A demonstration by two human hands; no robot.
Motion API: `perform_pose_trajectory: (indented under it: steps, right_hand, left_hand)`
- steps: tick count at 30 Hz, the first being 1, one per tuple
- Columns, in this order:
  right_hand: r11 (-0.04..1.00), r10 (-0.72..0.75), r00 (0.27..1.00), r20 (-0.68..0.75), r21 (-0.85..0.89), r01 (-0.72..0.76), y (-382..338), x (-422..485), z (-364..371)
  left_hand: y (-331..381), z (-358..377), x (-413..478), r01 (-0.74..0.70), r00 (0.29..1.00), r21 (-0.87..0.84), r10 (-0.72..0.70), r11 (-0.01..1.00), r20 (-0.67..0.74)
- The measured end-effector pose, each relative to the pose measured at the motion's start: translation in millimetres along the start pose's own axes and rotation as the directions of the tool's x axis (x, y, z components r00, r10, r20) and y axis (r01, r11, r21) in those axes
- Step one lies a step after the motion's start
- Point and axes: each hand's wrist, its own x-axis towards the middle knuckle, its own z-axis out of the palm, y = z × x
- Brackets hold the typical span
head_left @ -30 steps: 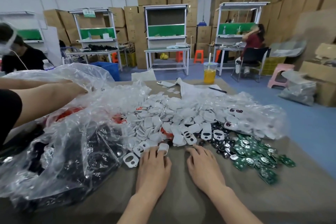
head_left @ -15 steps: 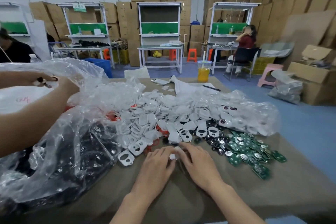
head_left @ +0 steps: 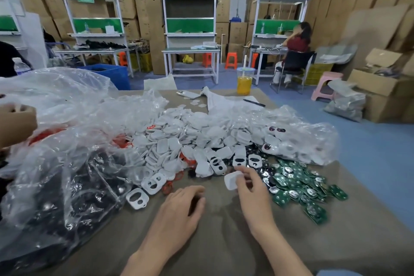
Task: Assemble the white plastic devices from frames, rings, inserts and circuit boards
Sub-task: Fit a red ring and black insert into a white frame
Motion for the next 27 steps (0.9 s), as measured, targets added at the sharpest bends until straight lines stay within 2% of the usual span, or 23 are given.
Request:
perform_pose_trajectory:
  steps: [3,6,10,14,16,18,20,22,24,27]
  right_hand:
    - [0.991,0.054,0.997,-0.056,0.126,-0.046,-0.2,3.0,-2.8]
    - [0.992,0.046,0.999,-0.025,0.119,-0.043,-1.3,0.7,-3.3]
    - [0.992,-0.056,0.990,0.131,-0.104,0.070,-3.5,-6.2,-0.4]
    - [0.907,-0.133,0.917,0.376,-0.328,0.266,-7.6,-14.7,9.3]
    - [0.867,-0.151,0.887,0.436,-0.373,0.331,-6.8,-14.8,11.5]
    - [0.860,-0.205,0.884,0.419,-0.355,0.368,-5.3,-12.1,11.1]
    - [0.772,-0.300,0.885,0.357,-0.454,0.445,-1.8,-2.0,10.9]
    - [0.614,-0.354,0.888,0.294,-0.643,0.458,-0.1,12.5,11.4]
    - [0.503,-0.308,0.904,0.297,-0.756,0.420,-0.1,27.9,15.1]
    - [0.349,-0.197,0.898,0.394,-0.827,0.440,2.7,49.3,22.0]
  left_hand:
    - [1.5,0.0,0.4,0.018,1.000,0.003,-0.018,1.000,-0.003]
    - [3.4,-0.8,-0.7,0.063,0.998,0.008,-0.063,0.998,0.018]
    - [5.7,-4.3,-0.1,0.106,0.993,-0.013,-0.106,0.994,0.047]
    - [6.2,-7.3,0.6,0.138,0.989,-0.066,-0.134,0.988,0.061]
    - [6.9,-7.1,1.7,0.108,0.993,-0.056,-0.106,0.993,0.045]
    - [6.2,-7.9,4.5,0.106,0.994,-0.039,-0.107,0.994,-0.030]
    - [0.2,-10.5,9.1,0.172,0.975,0.040,-0.165,0.984,-0.146]
    - [-7.8,-13.3,13.7,0.280,0.946,0.261,-0.219,0.924,-0.238]
    - [-12.7,-14.4,16.8,0.355,0.918,0.385,-0.240,0.852,-0.315]
    - [-12.8,-8.3,20.6,0.287,0.930,0.435,-0.140,0.853,-0.339]
